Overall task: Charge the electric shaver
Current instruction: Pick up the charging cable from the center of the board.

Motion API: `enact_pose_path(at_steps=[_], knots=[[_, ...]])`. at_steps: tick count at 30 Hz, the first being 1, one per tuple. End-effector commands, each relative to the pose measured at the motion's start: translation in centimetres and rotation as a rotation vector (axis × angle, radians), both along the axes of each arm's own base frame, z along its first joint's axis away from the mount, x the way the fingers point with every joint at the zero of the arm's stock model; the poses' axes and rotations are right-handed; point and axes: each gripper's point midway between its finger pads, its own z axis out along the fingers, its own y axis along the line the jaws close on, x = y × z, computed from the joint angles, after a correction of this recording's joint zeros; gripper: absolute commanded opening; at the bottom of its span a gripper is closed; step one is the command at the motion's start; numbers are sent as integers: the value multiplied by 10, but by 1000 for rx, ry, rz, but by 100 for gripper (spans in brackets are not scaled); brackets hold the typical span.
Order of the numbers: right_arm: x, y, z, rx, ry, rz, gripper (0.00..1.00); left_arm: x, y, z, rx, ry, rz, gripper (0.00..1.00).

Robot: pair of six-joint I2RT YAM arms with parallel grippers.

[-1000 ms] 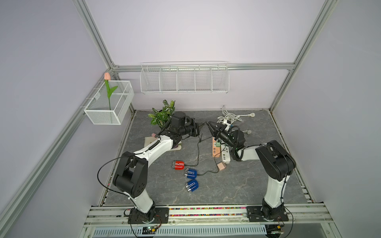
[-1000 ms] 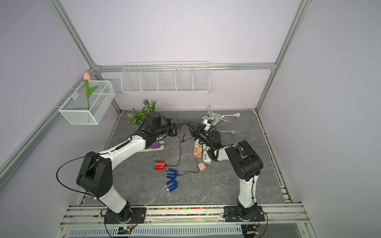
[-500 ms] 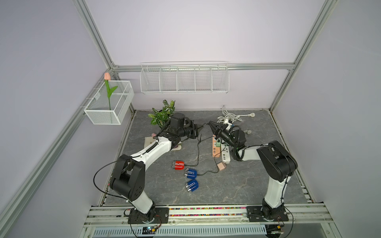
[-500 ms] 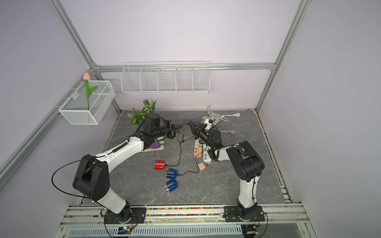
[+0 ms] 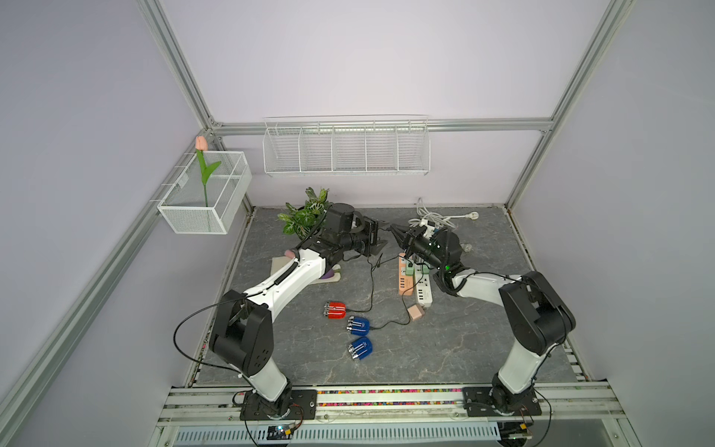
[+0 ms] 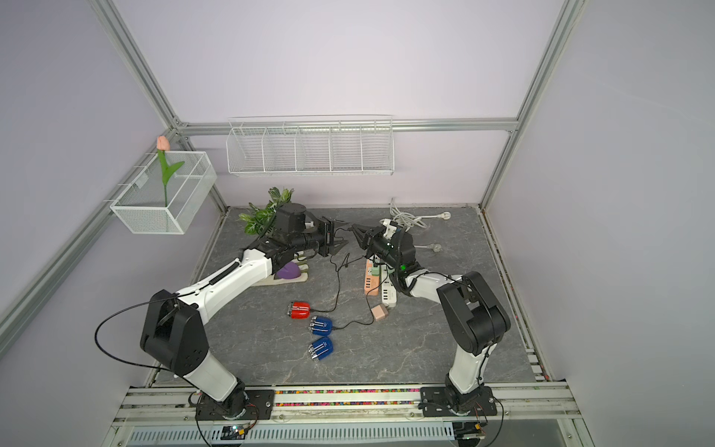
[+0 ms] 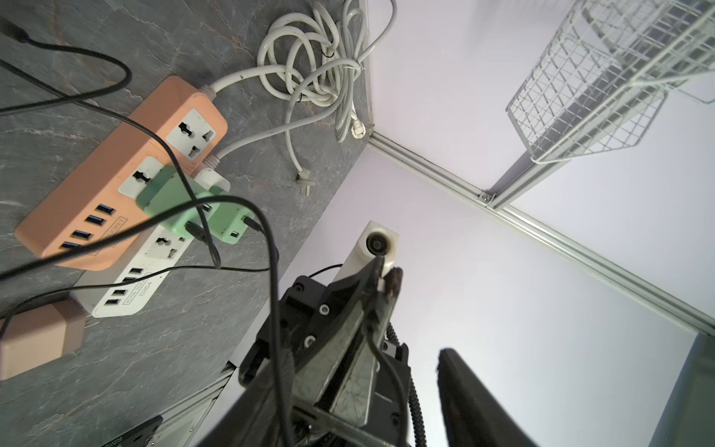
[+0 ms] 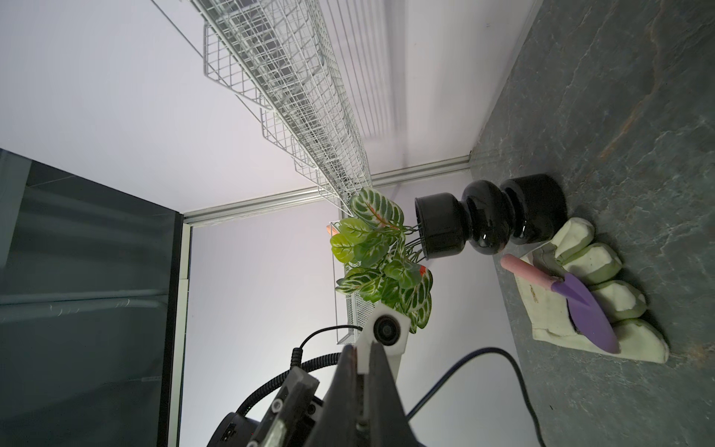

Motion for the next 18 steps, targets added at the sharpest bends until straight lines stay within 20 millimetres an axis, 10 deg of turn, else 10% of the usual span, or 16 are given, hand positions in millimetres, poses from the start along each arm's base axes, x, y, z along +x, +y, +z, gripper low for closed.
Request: enact_pose_path(at_steps=[1, 18], knots=[[-6, 5, 19, 25, 7, 33, 7, 5, -6, 2, 23, -35, -35, 49], [-8, 4, 19, 26, 47, 53, 7, 16, -8, -11, 49, -104, -51, 11]])
